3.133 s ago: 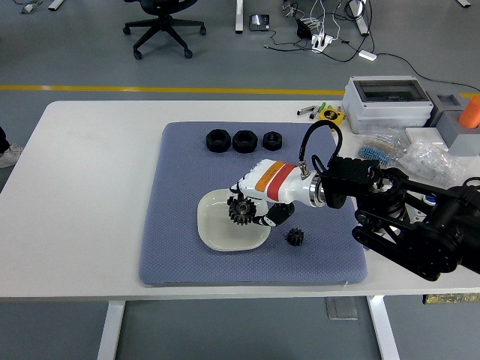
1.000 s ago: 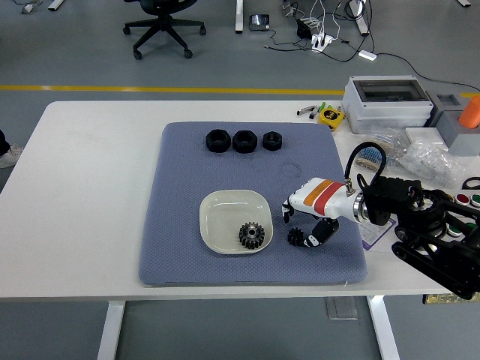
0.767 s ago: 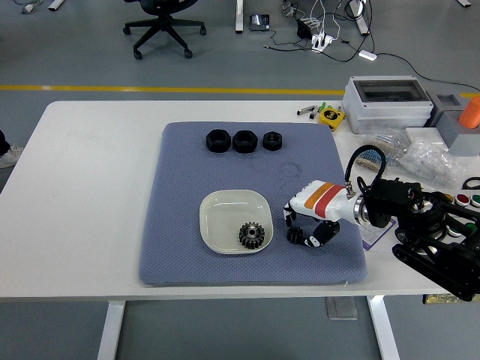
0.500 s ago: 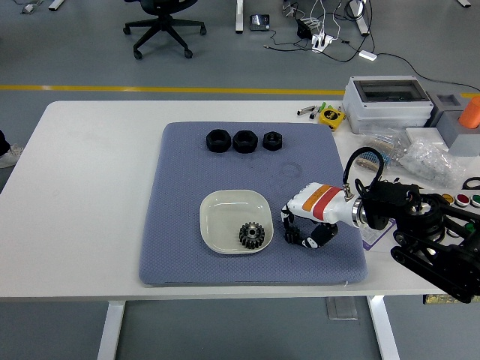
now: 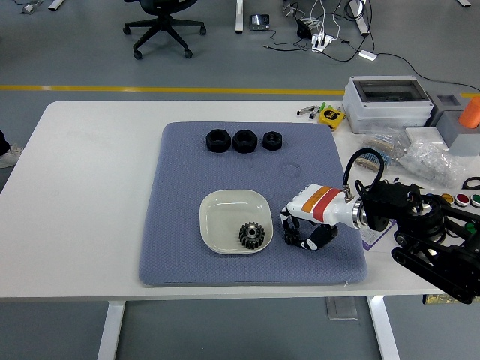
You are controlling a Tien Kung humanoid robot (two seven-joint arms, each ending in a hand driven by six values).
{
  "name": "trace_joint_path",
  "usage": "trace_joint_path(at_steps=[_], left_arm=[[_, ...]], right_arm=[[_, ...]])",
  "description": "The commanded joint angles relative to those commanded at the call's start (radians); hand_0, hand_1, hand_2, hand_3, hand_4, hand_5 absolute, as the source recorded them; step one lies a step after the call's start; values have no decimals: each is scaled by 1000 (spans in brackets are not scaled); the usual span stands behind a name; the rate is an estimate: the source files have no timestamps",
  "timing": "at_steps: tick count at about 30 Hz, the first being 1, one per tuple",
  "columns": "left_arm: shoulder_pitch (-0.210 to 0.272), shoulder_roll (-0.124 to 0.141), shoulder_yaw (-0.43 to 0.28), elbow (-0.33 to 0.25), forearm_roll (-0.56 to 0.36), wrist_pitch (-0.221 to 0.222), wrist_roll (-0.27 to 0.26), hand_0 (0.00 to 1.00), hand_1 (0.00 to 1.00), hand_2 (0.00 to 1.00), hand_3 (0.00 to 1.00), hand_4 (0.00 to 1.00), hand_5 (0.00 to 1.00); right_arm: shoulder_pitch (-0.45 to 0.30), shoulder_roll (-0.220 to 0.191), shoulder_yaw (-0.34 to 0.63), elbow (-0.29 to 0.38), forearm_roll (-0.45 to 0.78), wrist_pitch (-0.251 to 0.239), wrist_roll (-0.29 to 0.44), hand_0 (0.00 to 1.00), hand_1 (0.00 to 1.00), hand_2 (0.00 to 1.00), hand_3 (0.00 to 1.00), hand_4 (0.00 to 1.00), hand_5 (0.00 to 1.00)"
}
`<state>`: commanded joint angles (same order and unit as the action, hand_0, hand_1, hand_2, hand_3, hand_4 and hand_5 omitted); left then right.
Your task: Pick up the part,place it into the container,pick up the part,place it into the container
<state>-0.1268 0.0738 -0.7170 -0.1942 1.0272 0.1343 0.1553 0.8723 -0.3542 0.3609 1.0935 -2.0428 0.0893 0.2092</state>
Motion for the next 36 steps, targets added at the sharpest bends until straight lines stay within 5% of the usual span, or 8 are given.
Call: trace_joint_path(at_steps=[4,5,36], left_arm=[[0,0,-1,0,1,0,0,741,696,639,582,640,621],[0,0,0,0,0,0,0,741,697,639,583,640,620],[0,0,1,0,-2,-1,0,741,695,641,583,640,621]], right_arm=[[0,1,-1,-2,12,-9,4,116,223,405,445,728,181],[1,1,-1,-3,14,-10,5,98,205,358,439,849,143],[0,12,19,-10,22,-17,3,82,188,336,442,879,107]])
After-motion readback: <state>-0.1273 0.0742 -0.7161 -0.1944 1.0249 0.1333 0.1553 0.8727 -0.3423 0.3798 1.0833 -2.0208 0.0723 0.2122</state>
